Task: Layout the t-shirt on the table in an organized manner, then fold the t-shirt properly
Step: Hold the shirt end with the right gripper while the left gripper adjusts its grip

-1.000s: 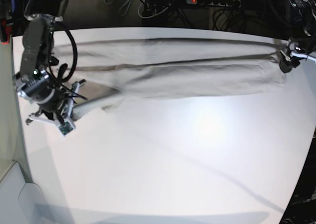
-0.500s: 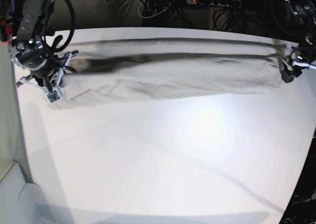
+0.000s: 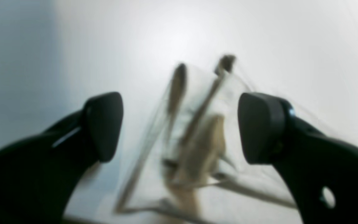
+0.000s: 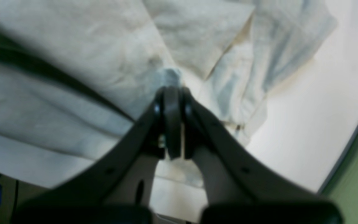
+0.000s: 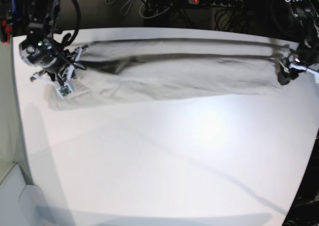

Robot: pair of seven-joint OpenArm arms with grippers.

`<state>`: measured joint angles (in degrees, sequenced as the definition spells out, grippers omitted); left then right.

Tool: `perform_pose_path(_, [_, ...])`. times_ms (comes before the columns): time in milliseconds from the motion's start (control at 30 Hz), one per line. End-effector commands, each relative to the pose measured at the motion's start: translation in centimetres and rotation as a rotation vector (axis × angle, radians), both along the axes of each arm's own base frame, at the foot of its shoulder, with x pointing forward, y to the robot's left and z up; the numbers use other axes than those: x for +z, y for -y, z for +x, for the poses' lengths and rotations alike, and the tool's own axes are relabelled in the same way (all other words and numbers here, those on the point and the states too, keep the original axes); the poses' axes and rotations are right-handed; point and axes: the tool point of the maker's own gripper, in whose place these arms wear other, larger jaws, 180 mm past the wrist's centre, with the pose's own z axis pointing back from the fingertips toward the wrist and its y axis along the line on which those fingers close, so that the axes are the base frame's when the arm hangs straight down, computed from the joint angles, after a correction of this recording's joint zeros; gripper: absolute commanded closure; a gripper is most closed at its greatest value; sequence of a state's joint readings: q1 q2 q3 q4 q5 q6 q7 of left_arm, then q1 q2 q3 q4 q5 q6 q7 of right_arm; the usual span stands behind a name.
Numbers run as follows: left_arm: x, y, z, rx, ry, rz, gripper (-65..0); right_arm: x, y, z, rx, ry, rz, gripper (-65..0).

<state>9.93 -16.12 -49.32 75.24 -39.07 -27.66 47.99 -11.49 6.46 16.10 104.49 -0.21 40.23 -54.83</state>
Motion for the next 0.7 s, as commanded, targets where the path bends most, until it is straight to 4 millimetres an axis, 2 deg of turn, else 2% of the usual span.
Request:
perform_pose_path(0, [1.4, -0.7, 0.8, -0.008, 0.044, 0.026, -56.6, 1.0, -0.2, 0.9, -0.001, 0.045, 0.009, 0.0])
perform_pose_path(200, [0.7, 0.6, 1.1, -0.039, 0.023, 0.014, -56.6, 1.1, -0.3, 1.0, -0.001, 0.05, 0.01, 0.0])
perform_pose_path(433, [-0.8, -0.1, 0.1, -0.058, -0.076, 0.107, -56.6, 1.2, -0.2, 1.1, 0.0, 0.054, 0.009, 0.0])
perform_pose_path(567, [-1.4, 0.4, -0.2, -0.06, -0.094, 0.106, -56.6, 1.2, -0.2, 1.1, 0.0, 0.054, 0.009, 0.0])
perform_pose_path(667, [-2.6, 0.5, -0.9, -0.056, -0.122, 0.079, -56.3, 1.3, -0.3, 1.2, 0.0, 0.056, 0.01, 0.0])
